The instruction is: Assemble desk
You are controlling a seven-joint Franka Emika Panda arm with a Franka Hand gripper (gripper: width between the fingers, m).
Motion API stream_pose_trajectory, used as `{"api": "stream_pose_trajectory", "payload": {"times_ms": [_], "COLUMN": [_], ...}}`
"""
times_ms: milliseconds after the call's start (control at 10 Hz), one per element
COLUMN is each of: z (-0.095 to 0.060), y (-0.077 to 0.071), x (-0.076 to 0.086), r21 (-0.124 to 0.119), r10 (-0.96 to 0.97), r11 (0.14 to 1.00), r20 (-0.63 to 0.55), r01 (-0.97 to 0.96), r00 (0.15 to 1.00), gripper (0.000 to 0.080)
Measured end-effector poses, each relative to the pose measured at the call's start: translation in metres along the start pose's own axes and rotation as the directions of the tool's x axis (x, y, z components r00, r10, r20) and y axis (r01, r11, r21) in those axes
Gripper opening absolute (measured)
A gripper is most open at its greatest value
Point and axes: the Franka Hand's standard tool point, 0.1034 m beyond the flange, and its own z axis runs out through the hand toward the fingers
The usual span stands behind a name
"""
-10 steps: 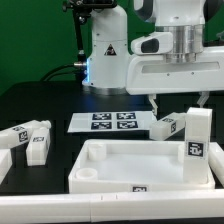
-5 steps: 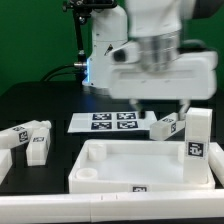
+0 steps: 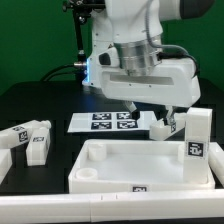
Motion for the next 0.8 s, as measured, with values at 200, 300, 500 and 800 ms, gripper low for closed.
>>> {"api": "stream_pose_trajectory", "payload": {"times_ms": [200, 300, 500, 800], "z": [0.000, 0.000, 0.001, 0.011], "y": [0.000, -0.001, -0.002, 0.002], "x": [-0.012, -0.020, -0.025, -0.021], "r21": [0.002, -0.014, -0.031, -0.012], "r10": [0.037, 0.047, 0.042, 0.035], "r11": [0.999, 0.999, 0.999, 0.999], "r20": [0.172, 0.242, 0.367, 0.506], "r01": [-0.038, -0.045, -0.033, -0.033], "r00": [0.984, 0.969, 0.929, 0.862], "gripper": [0.0649, 0.0649, 0.0649, 0.0649]}}
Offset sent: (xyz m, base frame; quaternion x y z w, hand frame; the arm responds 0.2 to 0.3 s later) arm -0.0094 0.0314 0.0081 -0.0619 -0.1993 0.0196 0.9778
